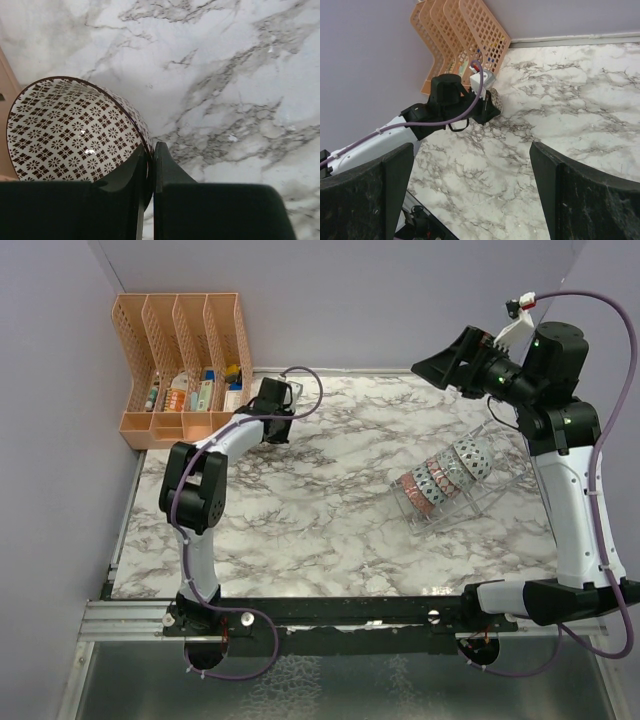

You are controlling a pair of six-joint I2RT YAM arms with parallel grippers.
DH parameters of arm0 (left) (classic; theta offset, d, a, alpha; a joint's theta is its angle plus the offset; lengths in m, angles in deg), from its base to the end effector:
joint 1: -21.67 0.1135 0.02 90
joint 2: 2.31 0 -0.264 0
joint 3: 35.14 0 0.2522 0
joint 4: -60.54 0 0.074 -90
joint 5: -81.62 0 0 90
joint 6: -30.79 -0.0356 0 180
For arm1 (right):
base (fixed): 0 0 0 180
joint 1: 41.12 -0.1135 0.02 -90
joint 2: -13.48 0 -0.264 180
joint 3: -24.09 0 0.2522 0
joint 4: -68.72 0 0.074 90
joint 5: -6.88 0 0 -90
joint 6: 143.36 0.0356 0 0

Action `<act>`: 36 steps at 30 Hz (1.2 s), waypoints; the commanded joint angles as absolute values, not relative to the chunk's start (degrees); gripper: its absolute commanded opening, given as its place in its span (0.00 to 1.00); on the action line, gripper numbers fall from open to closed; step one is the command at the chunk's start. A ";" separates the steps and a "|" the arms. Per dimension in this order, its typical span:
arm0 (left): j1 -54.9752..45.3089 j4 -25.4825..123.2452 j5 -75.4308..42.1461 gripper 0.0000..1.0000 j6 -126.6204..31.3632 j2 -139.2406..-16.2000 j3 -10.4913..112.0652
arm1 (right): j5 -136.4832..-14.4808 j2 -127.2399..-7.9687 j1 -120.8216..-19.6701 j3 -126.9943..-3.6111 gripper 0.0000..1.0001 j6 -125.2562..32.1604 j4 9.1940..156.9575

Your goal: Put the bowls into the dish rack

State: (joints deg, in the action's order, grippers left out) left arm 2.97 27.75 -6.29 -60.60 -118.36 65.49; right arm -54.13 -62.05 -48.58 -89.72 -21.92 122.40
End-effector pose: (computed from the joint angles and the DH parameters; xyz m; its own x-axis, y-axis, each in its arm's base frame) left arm 0.4286 -0.1437 0.2019 -0.6988 0.2621 -0.6655 0.3144 0.9483 0.0433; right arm 0.2490 0.0500 0.4974 -0.5255 0.3913 -0.7554 -0.3548 0.7062 0.6127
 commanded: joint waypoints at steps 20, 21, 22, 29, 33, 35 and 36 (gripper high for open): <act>-18.31 104.60 -21.44 0.00 38.77 -112.59 66.51 | -58.87 -57.60 -48.85 -102.68 1.00 -10.51 123.70; -19.63 105.59 -20.60 0.00 40.46 -114.61 68.32 | -59.49 -57.65 -48.85 -103.97 1.00 -10.75 124.16; -20.93 106.34 -19.79 0.00 42.05 -116.37 70.11 | -59.78 -57.77 -48.85 -105.09 1.00 -10.89 124.60; -27.79 108.47 -14.98 0.00 50.54 -126.62 81.14 | -59.49 -57.25 -48.85 -107.65 0.99 -11.19 126.73; -29.92 108.39 -12.73 0.00 53.18 -129.53 84.60 | -60.03 -56.54 -48.85 -107.36 1.00 -11.86 127.69; -30.96 107.81 -11.62 0.00 54.30 -130.25 85.21 | -59.92 -56.48 -48.83 -107.44 0.99 -12.05 128.35; -31.50 107.44 -11.18 0.00 54.82 -130.47 85.23 | -59.92 -56.55 -48.85 -107.44 1.00 -12.16 128.62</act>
State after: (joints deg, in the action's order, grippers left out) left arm -29.95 100.43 -16.26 49.43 -130.80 81.60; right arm -58.48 -56.80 -48.63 -106.83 -11.60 126.07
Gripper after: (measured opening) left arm 0.074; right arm 0.997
